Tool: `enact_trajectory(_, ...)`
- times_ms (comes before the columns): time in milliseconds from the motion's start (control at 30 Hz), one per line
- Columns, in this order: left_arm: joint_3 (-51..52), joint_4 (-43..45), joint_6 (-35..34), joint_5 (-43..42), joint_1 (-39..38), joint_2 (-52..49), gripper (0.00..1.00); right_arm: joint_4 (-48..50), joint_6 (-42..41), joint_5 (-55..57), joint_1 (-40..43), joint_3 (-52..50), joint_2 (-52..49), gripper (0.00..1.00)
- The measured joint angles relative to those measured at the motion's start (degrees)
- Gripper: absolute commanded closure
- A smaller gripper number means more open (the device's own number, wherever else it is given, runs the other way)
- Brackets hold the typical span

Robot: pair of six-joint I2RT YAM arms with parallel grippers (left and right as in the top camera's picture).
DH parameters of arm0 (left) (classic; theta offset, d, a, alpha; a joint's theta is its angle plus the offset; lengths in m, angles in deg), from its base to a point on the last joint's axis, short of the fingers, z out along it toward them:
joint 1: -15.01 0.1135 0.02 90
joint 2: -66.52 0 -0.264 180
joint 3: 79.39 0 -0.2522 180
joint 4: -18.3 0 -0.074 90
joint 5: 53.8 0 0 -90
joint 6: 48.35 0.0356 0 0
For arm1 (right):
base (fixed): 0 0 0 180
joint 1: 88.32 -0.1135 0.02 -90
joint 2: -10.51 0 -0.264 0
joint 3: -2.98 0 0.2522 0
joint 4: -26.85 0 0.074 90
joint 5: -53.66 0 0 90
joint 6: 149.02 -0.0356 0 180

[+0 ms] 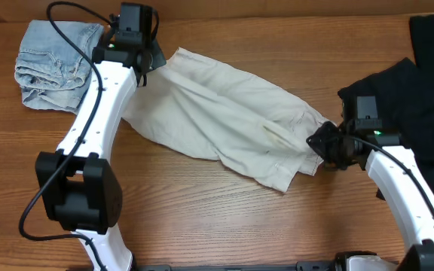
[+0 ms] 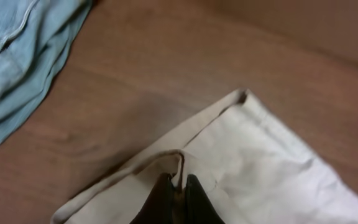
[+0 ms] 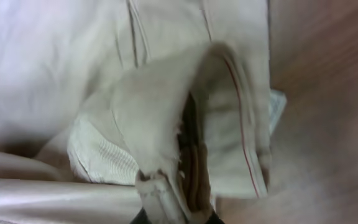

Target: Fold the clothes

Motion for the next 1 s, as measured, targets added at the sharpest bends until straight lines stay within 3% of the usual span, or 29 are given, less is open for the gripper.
enact_trajectory(133,0.00,3.82,0.00,0.31,-0.37,-0.04,0.96,3.43,1.11,0.87,0.07,-0.02,-0.55,0.96)
enact_trajectory(333,0.00,6.01,0.00,0.46,-0.70,-0.04,0.96,0.98,3.17,2.43,0.13,3.63,-0.68,0.96)
enact_trajectory(700,0.00,5.86,1.75,1.33,-0.63,9.73,0.96,-22.93,7.72,2.19,0.24,27.63,0.00,0.96)
enact_trajectory(1000,-0.55,7.52,3.54,3.78,-0.52,23.76,0.96,-30.93,15.74,-1.46,0.61,44.26,4.61,0.96)
